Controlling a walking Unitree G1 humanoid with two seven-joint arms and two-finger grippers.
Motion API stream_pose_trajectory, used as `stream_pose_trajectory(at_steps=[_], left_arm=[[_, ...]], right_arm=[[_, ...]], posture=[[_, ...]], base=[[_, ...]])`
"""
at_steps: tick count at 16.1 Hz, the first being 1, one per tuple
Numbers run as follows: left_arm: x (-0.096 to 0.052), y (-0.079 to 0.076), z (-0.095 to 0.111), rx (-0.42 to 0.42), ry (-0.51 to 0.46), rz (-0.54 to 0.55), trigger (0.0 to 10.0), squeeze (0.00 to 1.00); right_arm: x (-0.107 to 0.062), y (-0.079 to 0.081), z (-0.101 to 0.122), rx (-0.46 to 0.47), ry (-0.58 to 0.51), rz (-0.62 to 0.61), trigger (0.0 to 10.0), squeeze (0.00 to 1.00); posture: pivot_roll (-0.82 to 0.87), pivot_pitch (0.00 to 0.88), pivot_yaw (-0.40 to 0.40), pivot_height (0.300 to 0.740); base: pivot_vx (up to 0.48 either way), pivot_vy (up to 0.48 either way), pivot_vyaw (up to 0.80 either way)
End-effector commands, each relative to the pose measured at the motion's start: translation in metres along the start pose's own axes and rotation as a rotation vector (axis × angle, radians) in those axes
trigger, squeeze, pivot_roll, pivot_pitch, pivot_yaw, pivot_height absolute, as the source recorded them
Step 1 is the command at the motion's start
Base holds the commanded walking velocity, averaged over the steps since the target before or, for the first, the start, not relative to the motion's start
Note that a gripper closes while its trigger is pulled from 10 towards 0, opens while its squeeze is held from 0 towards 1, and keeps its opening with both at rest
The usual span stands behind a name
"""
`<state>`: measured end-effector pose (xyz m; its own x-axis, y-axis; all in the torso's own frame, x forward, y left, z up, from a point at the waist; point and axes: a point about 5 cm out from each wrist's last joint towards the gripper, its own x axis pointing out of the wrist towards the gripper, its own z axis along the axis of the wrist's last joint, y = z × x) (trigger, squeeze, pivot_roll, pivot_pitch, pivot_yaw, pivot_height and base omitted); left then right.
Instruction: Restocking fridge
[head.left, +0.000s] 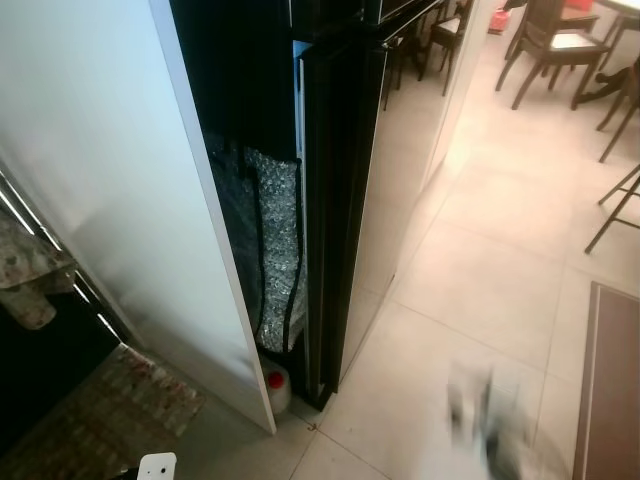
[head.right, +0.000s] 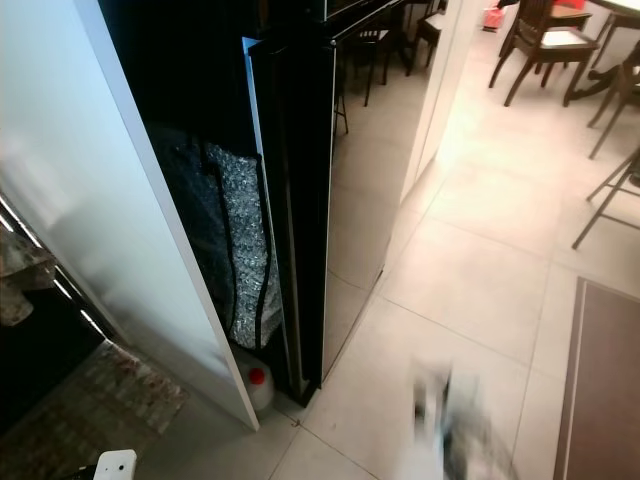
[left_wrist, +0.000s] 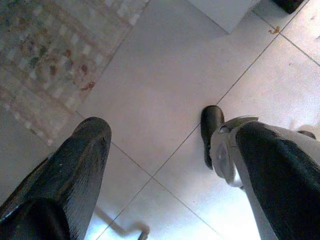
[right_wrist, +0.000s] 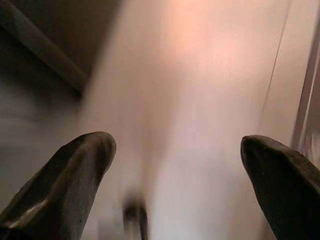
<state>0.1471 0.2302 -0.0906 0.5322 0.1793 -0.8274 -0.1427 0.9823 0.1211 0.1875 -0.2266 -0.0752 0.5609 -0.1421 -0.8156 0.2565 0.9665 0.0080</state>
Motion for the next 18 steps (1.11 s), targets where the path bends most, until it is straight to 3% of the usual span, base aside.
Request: stream_pose_trajectory(at_steps=[1, 2, 3, 6, 12, 18], left_arm=[[-0.001, 0.003, -0.004, 0.016, 0.024, 0.002, 10.0, 0.0], [-0.001, 0.004, -0.005, 0.017, 0.024, 0.002, 10.0, 0.0], [-0.001, 0.007, -0.005, 0.011, 0.023, 0.011, 10.0, 0.0], [-0.002, 0.009, -0.007, 0.03, 0.033, 0.004, 10.0, 0.0], [-0.003, 0.011, -0.012, 0.022, 0.044, 0.011, 10.0, 0.0], [-0.004, 0.012, -0.014, 0.024, 0.046, 0.004, 10.0, 0.0]], right_arm=[[-0.002, 0.004, -0.023, 0.018, 0.111, -0.004, 10.0, 0.0], [-0.005, 0.004, -0.037, 0.065, 0.171, -0.014, 10.0, 0.0], [-0.005, 0.009, -0.041, 0.168, 0.149, -0.014, 10.0, 0.0], [-0.007, 0.02, -0.052, -0.01, 0.188, 0.037, 10.0, 0.0], [-0.003, 0.021, -0.037, -0.053, 0.158, 0.055, 10.0, 0.0], [-0.007, 0.02, -0.051, -0.079, 0.184, 0.053, 10.0, 0.0]], posture=[[-0.05, 0.0, 0.019, 0.74], [-0.05, 0.0, 0.019, 0.74], [-0.06, 0.0, 0.031, 0.74], [-0.05, 0.0, 0.035, 0.74], [-0.04, 0.0, 0.027, 0.74], [-0.04, 0.0, 0.028, 0.74]], base=[[0.0, 0.0, 0.0], [0.0, 0.0, 0.0], [0.0, 0.0, 0.0], [0.0, 0.0, 0.53], [0.0, 0.0, 0.8], [0.0, 0.0, 0.8]])
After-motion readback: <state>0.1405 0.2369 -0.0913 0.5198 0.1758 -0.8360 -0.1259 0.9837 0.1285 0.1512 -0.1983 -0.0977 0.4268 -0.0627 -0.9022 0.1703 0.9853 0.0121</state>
